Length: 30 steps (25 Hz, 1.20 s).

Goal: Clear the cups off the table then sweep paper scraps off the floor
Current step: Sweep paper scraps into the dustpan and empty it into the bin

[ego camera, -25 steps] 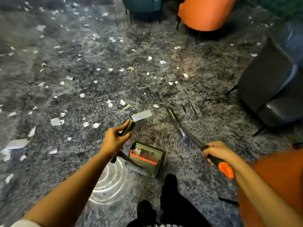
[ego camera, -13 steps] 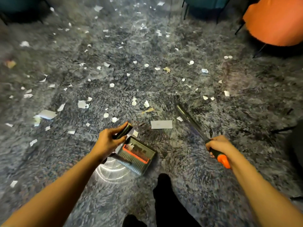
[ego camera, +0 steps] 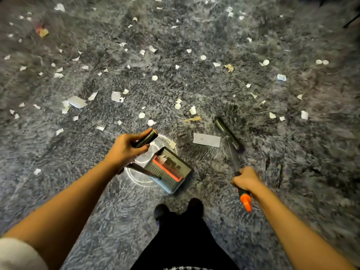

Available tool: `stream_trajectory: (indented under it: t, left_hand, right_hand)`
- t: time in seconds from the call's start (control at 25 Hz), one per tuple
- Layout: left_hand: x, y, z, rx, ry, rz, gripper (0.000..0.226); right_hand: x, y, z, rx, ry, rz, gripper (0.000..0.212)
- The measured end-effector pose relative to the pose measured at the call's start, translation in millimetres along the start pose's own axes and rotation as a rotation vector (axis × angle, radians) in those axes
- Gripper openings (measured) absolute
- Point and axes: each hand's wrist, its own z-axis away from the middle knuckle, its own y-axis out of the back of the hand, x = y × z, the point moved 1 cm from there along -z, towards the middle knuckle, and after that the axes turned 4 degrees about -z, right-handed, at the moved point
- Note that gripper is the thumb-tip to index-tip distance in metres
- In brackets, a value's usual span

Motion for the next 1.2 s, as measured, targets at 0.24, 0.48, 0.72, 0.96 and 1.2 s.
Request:
stream_trajectory:
  t: [0.24, 0.48, 0.72, 0.96, 1.2]
  left_hand:
    - [-6.8, 6.5, 2.9, -0.008, 0.017, 0.058, 0.055]
    - [-8.5, 11.5, -0.5, -0.026, 0.073, 0.079, 0.053]
    - [-9.0, 13.0, -2.0, -0.021, 0.039, 0.071, 0.056]
    - [-11.5, 15.9, 7.1, -0.032, 0.008, 0.070, 0.060]
    - [-34.8, 42.8, 27.3, 0.130, 0.023, 0.099, 0.050]
  right_hand:
    - [-6.0, -35.9, 26.5, -0.164, 0.044, 0.127, 0.040]
    - [-14.5, -46.4, 53.8, -0.309, 0.075, 0.294, 0.027]
    - [-33.4, -28.5, 93.9, -0.395, 0.119, 0.302, 0.027]
    - [-47.8, -8.3, 118.9, -0.370, 0.133, 0.207, 0.044]
    - [-74.0, 4.3, 117.3, -0.300, 0.125, 0.144, 0.056]
